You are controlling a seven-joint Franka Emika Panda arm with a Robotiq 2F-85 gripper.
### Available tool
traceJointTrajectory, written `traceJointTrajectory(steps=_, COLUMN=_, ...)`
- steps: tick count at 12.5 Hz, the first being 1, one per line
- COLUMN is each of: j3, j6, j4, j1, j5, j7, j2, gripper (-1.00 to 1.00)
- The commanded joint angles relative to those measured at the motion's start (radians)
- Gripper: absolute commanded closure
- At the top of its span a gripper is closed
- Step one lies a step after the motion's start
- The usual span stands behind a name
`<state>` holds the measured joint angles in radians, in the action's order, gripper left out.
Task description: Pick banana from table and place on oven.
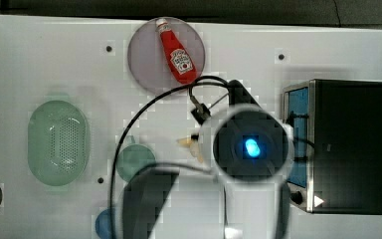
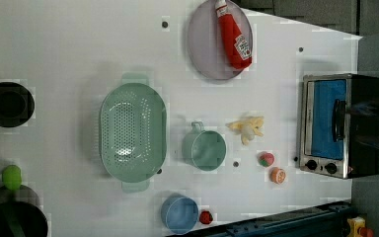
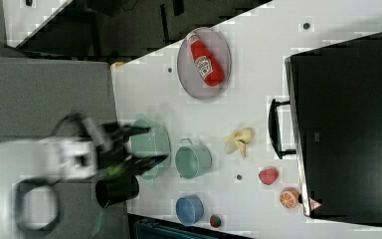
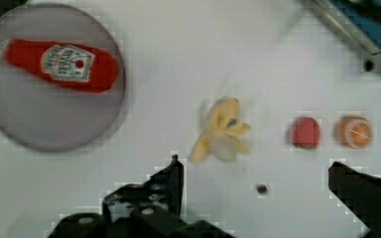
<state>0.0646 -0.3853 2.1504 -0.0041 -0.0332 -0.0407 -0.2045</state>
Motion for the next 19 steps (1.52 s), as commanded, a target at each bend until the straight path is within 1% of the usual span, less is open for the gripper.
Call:
traceJointTrajectory(steps=1, j3=-0.015, j6=-0.161, j4=0.123, j1=-0.009, j5=0.014, j7=0.028, j2=0.069, gripper=-1.0)
traceJointTrajectory(steps=3, j3=-0.015, j6=-0.344, j4=0.193, j1=-0.009, j5=0.014, j7=0.028, j2=0.139, gripper=-1.0)
traceJointTrajectory(steps=5, j3=-0.014, j6=-0.485, j4=0.245, j1=-0.009, j5=0.014, j7=0.028, j2=0.217, gripper=-1.0)
traceJointTrajectory(steps=8, j3=-0.013, j6=-0.601, j4=0.278, j1=-0.009, j5=0.014, j7=0.027, j2=0.349, gripper=-1.0)
traceJointTrajectory(steps=11, j3=-0.014, j6=-0.695, j4=0.28, j1=-0.009, j5=0.014, j7=0.027, j2=0.474, gripper=-1.0)
traceJointTrajectory(steps=15, j3=-0.016, j6=-0.826, j4=0.283, j1=-0.009, j5=0.014, j7=0.026, j2=0.58, gripper=-1.0)
traceJointTrajectory(steps=16, j3=-0.018, j6=-0.851, j4=0.285, j1=-0.009, j5=0.014, j7=0.026, j2=0.585, gripper=-0.92)
traceJointTrajectory(steps=19, j3=-0.024, j6=-0.859, j4=0.296, j1=-0.007, j5=0.014, j7=0.025, j2=0.575, gripper=-0.18)
